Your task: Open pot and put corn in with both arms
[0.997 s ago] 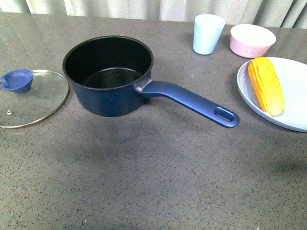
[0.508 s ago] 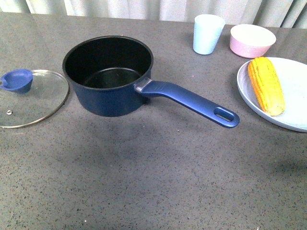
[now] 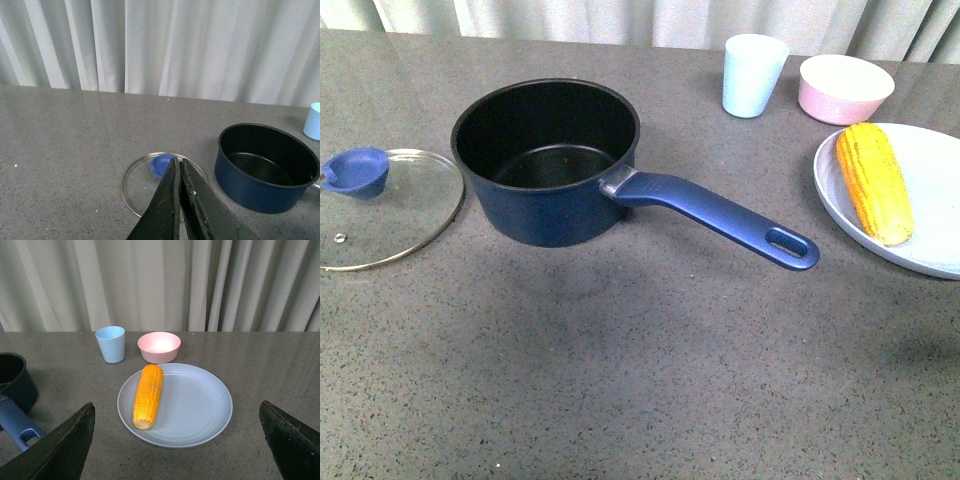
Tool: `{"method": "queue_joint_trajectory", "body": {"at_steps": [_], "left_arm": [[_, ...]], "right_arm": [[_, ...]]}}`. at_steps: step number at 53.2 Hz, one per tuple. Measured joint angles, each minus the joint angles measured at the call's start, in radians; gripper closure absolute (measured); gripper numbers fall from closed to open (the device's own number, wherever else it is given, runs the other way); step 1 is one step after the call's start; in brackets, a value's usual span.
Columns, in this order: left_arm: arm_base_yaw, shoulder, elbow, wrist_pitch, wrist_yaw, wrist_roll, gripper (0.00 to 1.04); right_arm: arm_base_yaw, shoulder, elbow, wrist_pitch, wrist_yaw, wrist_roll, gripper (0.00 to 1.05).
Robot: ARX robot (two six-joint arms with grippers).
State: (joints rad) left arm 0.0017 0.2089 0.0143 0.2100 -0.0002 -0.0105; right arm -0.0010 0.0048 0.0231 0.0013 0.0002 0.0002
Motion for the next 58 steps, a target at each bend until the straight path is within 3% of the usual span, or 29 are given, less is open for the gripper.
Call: {"method": "queue_joint_trajectory", "body": {"at_steps": [7, 14, 45, 58], "left_arm": [[0.000, -0.034, 0.000, -0.035, 0.000, 0.000, 1.03], [0.000, -0.174, 0.000, -0.200, 0.000, 0.000, 1.03], [0.000, -0.194, 0.000, -0.210, 0.000, 0.000, 1.03], [0.000, -0.194, 0.000, -0.210, 0.000, 0.000, 0.56]], "right_arm": [[0.000, 0.000, 0.000, 0.000, 0.000, 0.000, 0.09], [0.000, 0.000, 0.000, 0.000, 0.000, 0.000, 0.09], [0.000, 0.000, 0.000, 0.000, 0.000, 0.000, 0.09], [0.000, 0.000, 0.000, 0.000, 0.000, 0.000, 0.09]]}}
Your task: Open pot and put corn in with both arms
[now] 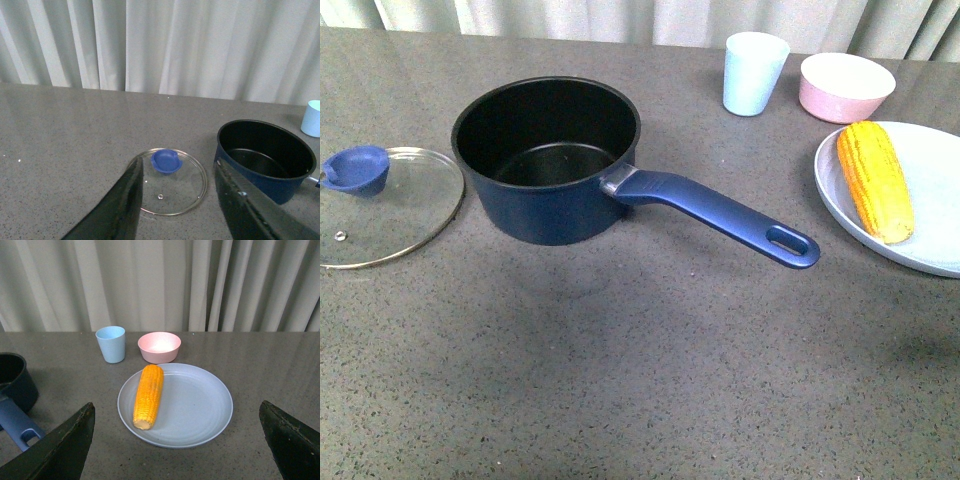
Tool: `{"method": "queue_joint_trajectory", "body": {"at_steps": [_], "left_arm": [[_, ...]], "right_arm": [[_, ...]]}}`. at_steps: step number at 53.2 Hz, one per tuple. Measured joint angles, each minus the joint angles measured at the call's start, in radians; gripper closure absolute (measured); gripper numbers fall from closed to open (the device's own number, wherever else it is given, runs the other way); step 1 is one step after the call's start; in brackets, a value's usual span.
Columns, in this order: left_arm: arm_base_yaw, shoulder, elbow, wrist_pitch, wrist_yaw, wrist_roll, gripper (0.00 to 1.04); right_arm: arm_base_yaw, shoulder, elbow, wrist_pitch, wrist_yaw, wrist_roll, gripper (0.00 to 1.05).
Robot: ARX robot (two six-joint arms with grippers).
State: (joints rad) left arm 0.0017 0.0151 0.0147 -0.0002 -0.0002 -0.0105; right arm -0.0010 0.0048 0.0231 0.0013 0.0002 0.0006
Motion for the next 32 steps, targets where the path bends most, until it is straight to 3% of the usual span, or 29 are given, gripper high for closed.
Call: {"method": "queue_joint_trajectory", "body": {"at_steps": [12, 17, 20, 24, 32], "left_arm": [[0.000, 0.000, 0.000, 0.000, 0.000, 0.000, 0.19], [0.000, 0.000, 0.000, 0.000, 0.000, 0.001, 0.07], [0.000, 0.000, 0.000, 0.000, 0.000, 0.003, 0.09], [0.000, 0.000, 0.000, 0.000, 0.000, 0.003, 0.09], [0.000, 0.000, 0.000, 0.000, 0.000, 0.003, 0.09]], "right_arm": [[0.000, 0.002, 0.001, -0.002, -0.003, 0.004, 0.09], [-0.082, 0.188, 0.108, -0.233, -0.148, 0.144, 0.09], [-0.155, 0.349, 0.162, -0.235, -0.222, 0.186, 0.09], [-0.230, 0.566, 0.237, -0.116, -0.266, 0.187, 0.09], [-0.235, 0.956, 0.404, 0.122, -0.274, 0.163, 0.09]]}}
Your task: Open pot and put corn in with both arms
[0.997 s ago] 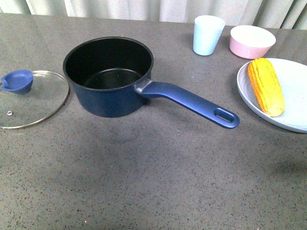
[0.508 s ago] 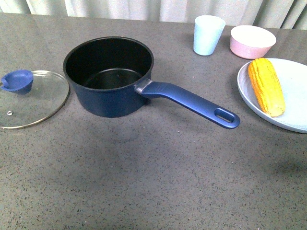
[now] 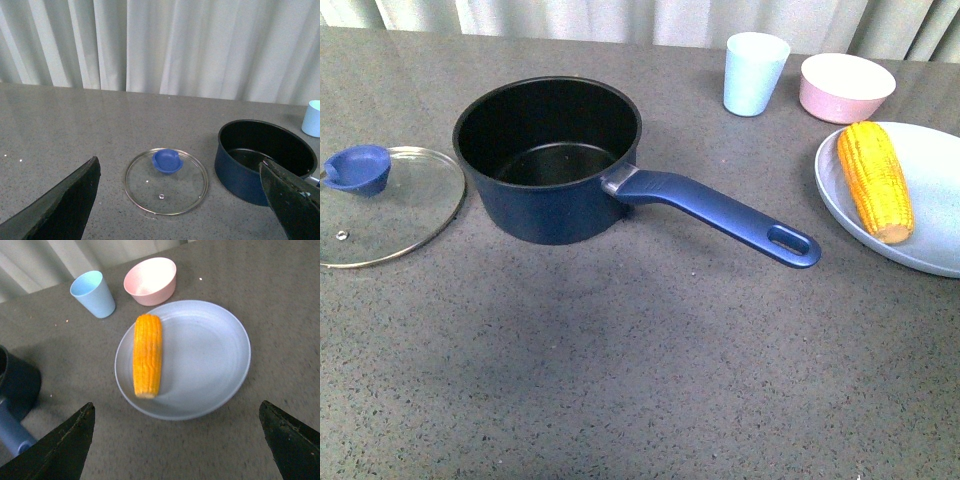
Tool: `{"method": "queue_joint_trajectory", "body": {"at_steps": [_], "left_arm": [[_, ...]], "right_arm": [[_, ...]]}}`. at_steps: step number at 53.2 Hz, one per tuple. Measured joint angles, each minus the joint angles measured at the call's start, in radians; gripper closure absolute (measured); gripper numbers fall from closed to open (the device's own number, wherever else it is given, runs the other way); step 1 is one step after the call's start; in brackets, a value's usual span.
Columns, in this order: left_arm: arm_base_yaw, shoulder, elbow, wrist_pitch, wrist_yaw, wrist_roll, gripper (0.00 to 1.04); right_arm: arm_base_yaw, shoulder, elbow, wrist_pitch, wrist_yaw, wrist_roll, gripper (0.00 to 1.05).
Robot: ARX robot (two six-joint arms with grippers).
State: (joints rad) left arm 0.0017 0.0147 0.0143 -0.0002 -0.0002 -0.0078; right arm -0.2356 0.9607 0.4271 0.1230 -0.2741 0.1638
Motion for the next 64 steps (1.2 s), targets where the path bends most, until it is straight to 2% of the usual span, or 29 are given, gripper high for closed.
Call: {"method": "queue_joint_trajectory", "body": {"at_steps": [9, 23, 33, 64], "left_arm": [[0.000, 0.000, 0.000, 0.000, 0.000, 0.000, 0.09], [0.000, 0.000, 0.000, 0.000, 0.000, 0.000, 0.09], [0.000, 0.000, 0.000, 0.000, 0.000, 0.000, 0.09], [0.000, 0.000, 0.000, 0.000, 0.000, 0.000, 0.09]], "right_arm": [[0.102, 0.399, 0.188, 0.072, -0.007, -0.026, 0.09], [0.220, 0.776, 0.459, 0.026, 0.120, -0.097, 0.09], [0.233, 0.917, 0.560, 0.006, 0.151, -0.109, 0.09], [0.262, 1.072, 0.660, -0.003, 0.200, -0.111, 0.09]]}}
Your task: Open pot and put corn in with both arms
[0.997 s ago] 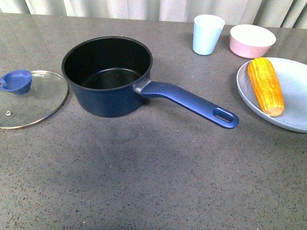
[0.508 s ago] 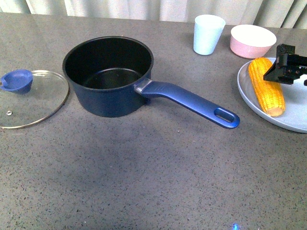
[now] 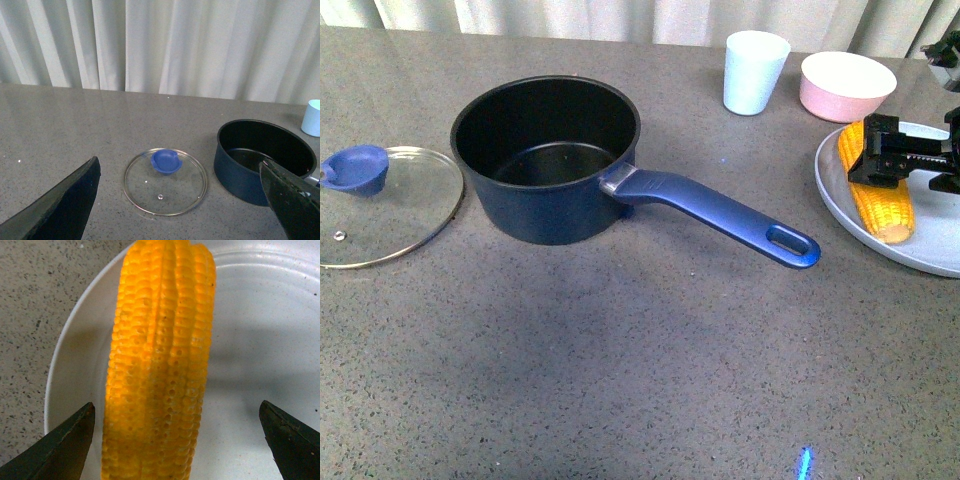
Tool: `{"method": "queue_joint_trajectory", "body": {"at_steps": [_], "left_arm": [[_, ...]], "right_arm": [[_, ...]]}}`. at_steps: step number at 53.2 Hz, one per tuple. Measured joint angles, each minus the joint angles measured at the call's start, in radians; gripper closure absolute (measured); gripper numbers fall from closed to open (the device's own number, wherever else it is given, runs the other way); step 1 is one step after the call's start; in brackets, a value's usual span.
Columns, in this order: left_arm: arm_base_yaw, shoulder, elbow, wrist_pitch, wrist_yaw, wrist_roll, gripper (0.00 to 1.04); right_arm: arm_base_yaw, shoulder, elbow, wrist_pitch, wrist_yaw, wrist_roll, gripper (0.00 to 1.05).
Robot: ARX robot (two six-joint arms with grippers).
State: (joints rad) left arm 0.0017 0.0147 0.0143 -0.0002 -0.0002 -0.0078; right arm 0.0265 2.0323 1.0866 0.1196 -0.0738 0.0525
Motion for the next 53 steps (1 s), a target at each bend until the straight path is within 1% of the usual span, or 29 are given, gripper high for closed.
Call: {"method": "queue_joint_trajectory", "body": {"at_steps": [2, 6, 7, 9, 13, 19, 23, 30, 35, 44, 48, 53], "left_arm": [[0.000, 0.000, 0.000, 0.000, 0.000, 0.000, 0.09], [0.000, 0.000, 0.000, 0.000, 0.000, 0.000, 0.09], [0.000, 0.000, 0.000, 0.000, 0.000, 0.000, 0.09], [0.000, 0.000, 0.000, 0.000, 0.000, 0.000, 0.09], [0.000, 0.000, 0.000, 0.000, 0.000, 0.000, 0.09], [0.000, 0.000, 0.000, 0.000, 0.000, 0.000, 0.09], [0.000, 0.000, 0.000, 0.000, 0.000, 0.000, 0.09], [0.000, 0.000, 0.000, 0.000, 0.000, 0.000, 0.09], [0.000, 0.000, 0.000, 0.000, 0.000, 0.000, 0.09], [0.000, 0.000, 0.000, 0.000, 0.000, 0.000, 0.09], [0.000, 0.000, 0.000, 0.000, 0.000, 0.000, 0.09], [0.000, 0.000, 0.000, 0.000, 0.000, 0.000, 0.09]], "right_arm": [[0.000, 0.005, 0.001, 0.000, 0.001, 0.000, 0.11], [0.001, 0.018, 0.001, 0.000, 0.004, -0.001, 0.27], [0.002, 0.019, 0.001, 0.000, 0.004, -0.001, 0.28], [0.003, 0.023, 0.001, 0.000, 0.003, 0.000, 0.37], [0.004, 0.024, 0.002, 0.001, 0.002, 0.003, 0.49], [0.003, 0.024, 0.001, 0.002, -0.005, 0.013, 0.63], [-0.002, 0.024, -0.002, 0.002, -0.016, 0.025, 0.70], [-0.016, 0.000, -0.027, 0.002, -0.043, 0.039, 0.77], [-0.029, -0.052, -0.063, 0.001, -0.085, 0.051, 0.81], [-0.029, -0.194, -0.101, -0.001, -0.161, 0.084, 0.84], [0.006, -0.263, -0.093, -0.011, -0.186, 0.089, 0.84], [0.094, -0.293, -0.055, -0.030, -0.209, 0.086, 0.85]]}}
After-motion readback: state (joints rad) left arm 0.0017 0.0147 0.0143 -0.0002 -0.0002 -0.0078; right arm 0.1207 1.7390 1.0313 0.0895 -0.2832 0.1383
